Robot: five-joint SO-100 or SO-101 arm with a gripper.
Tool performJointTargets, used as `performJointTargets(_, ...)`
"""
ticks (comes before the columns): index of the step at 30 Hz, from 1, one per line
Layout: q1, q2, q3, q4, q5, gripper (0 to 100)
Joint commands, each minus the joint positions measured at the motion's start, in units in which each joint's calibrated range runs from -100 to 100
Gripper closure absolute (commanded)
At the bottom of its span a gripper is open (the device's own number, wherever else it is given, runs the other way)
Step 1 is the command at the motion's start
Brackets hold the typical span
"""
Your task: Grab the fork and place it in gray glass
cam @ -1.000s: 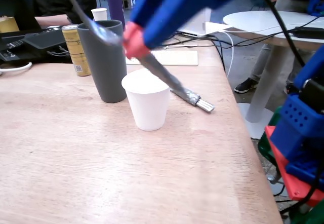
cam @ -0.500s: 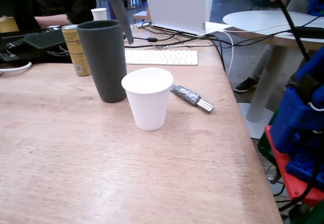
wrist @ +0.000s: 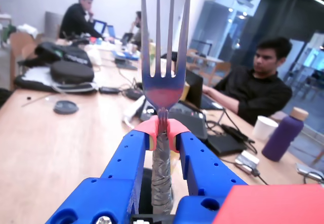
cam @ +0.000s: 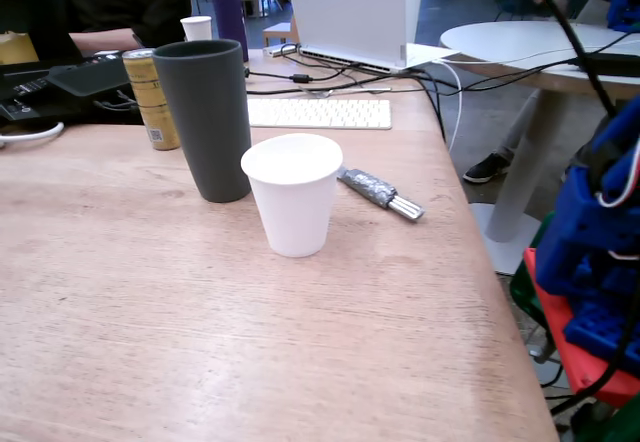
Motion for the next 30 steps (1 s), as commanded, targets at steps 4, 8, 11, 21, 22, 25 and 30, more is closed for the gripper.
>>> performJointTargets(4, 1.89, 6.21, -1.55, -7.87, -0.20, 100)
performJointTargets(8, 4.26, 12.22, -4.20, -11.24, -0.24, 100)
performJointTargets(11, 4.43, 17.36, -10.05, -11.24, -0.78, 100)
performJointTargets(21, 4.26, 26.71, -21.94, -11.32, -3.27, 100)
performJointTargets(22, 4.26, 27.48, -22.04, -11.32, -3.42, 100)
performJointTargets(25, 4.26, 28.60, -21.09, -11.32, -4.93, 100)
performJointTargets(30, 4.26, 31.60, -20.43, -10.58, -5.52, 100)
